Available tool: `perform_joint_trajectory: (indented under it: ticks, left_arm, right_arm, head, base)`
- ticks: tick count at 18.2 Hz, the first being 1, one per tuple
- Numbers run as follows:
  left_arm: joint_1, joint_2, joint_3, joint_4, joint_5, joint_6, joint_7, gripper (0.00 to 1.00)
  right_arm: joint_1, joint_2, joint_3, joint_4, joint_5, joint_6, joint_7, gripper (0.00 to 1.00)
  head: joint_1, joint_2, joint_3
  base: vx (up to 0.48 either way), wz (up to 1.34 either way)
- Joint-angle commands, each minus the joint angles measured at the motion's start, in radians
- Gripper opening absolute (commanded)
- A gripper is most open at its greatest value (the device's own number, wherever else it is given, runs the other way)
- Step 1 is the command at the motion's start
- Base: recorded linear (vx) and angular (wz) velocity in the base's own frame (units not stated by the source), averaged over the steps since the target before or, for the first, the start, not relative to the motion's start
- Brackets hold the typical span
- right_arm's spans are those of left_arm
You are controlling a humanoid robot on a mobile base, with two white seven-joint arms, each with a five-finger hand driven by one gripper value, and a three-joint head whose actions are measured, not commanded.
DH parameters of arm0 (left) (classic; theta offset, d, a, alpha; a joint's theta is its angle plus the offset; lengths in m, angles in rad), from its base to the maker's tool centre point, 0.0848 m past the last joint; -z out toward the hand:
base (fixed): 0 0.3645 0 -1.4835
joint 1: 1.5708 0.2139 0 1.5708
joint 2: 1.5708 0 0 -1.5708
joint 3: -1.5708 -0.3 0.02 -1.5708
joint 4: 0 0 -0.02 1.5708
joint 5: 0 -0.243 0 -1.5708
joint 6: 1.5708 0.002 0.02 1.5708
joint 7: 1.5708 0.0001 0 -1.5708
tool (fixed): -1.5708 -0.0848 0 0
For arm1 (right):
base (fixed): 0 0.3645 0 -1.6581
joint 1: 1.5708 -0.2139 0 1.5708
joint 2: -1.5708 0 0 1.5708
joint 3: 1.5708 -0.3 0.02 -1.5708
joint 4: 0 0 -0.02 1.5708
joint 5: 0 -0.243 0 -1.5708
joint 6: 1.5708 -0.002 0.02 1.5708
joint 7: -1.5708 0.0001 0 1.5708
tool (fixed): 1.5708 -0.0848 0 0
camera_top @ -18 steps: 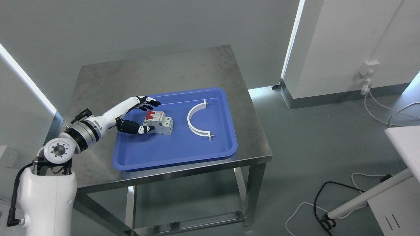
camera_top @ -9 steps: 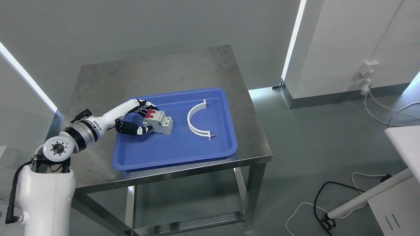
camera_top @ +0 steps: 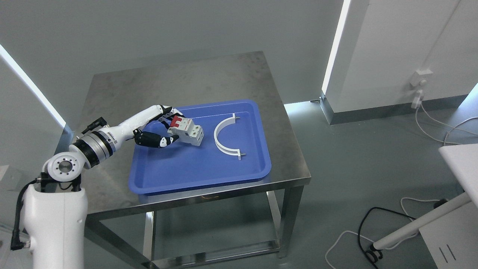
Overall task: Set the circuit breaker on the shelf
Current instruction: 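Close the left hand around the circuit breaker, then lift the circuit breaker up out of the tray with the left hand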
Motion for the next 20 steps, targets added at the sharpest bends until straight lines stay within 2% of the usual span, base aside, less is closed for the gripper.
perform_joint_trajectory:
  ticks: [1, 4, 6, 7, 10, 12, 16, 20]
  left_arm:
    - [-0.065, -0.202, 0.233, -0.038, 0.194, -0.012, 0.087, 0.05]
    - [-0.003, -0.202, 0.236, -0.055, 0.247, -0.046, 0.422, 0.12]
    - [0.071, -0.202, 0.227, -0.114, 0.247, -0.043, 0.680, 0.16]
    - [0.115, -0.202, 0.216, -0.148, 0.248, -0.047, 0.743, 0.15]
    - [0.282, -0.202, 0.166, -0.277, 0.254, -0.076, 0.750, 0.15]
    - [0.359, -0.202, 0.123, -0.311, 0.259, -0.128, 0.735, 0.14]
    - [0.387, -0.202, 0.110, -0.311, 0.259, -0.188, 0.534, 0.14]
    - [0.387, -0.202, 0.109, -0.311, 0.267, -0.201, 0.500, 0.14]
  right_arm:
    - [0.017, -0.017, 0.000, 0.000, 0.000, -0.028, -0.001, 1.00]
    - [0.017, -0.017, 0.000, 0.000, 0.000, -0.028, -0.001, 1.00]
    - [0.017, -0.017, 0.000, -0.001, 0.000, -0.028, -0.001, 1.00]
    - [0.017, -0.017, 0.000, 0.000, -0.001, -0.028, -0.001, 1.00]
    - [0.017, -0.017, 0.000, 0.000, 0.000, -0.028, -0.001, 1.00]
    - [0.017, -0.017, 0.000, 0.000, 0.000, -0.028, -0.001, 1.00]
    - [0.017, -0.017, 0.000, -0.001, 0.000, -0.028, -0.001, 1.00]
    - [0.017, -0.017, 0.000, 0.000, -0.001, -0.028, -0.001, 1.00]
  head:
    - [0.0000, 0.000, 0.000]
    - [0.0000, 0.000, 0.000]
    - [0.0000, 0.000, 0.000]
    - [0.0000, 0.000, 0.000]
    - [0.0000, 0.000, 0.000]
    - [0.0000, 0.000, 0.000]
    - [0.0000, 0.000, 0.000]
    - [0.0000, 0.000, 0.000]
  base:
    - [-0.001, 0.02]
    - [0.000, -0.03]
    - [0.000, -0.01]
    - [0.000, 0.00]
    - [0.001, 0.01]
    - [0.000, 0.00]
    - [0.000, 0.00]
    - [0.000, 0.00]
